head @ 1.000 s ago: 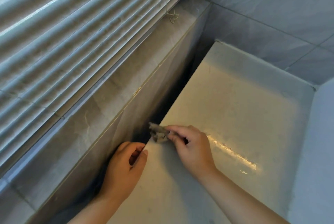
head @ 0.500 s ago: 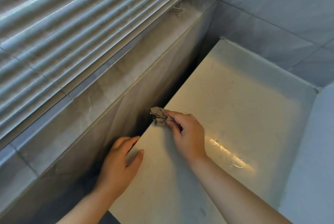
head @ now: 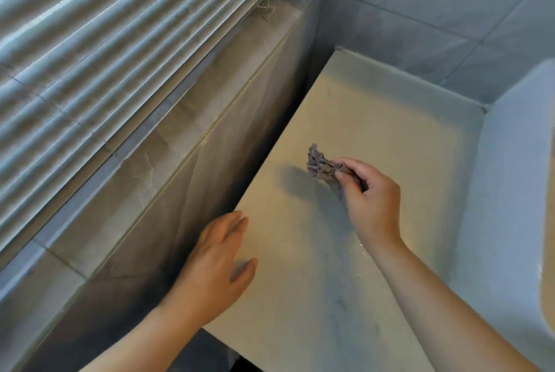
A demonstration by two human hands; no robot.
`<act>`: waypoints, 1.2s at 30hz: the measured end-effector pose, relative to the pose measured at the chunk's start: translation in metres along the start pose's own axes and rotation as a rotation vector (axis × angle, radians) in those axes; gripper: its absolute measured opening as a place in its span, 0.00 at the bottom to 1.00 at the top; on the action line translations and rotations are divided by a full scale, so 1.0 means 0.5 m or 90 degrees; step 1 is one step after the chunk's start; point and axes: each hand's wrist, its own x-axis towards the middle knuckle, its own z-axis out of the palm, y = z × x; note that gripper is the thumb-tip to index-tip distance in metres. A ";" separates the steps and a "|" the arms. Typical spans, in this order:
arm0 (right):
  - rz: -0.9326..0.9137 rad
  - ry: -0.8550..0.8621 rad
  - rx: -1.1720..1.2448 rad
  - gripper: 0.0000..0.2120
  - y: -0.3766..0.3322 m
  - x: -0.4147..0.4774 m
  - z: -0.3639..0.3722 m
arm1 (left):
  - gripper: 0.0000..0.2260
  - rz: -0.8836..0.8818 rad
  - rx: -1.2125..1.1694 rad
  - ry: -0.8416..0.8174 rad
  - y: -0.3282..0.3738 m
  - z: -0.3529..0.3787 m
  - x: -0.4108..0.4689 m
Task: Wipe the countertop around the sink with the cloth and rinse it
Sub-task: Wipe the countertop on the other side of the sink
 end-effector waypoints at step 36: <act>0.133 0.105 -0.089 0.10 0.111 -0.067 -0.096 | 0.36 0.013 0.124 -0.042 0.043 0.015 -0.001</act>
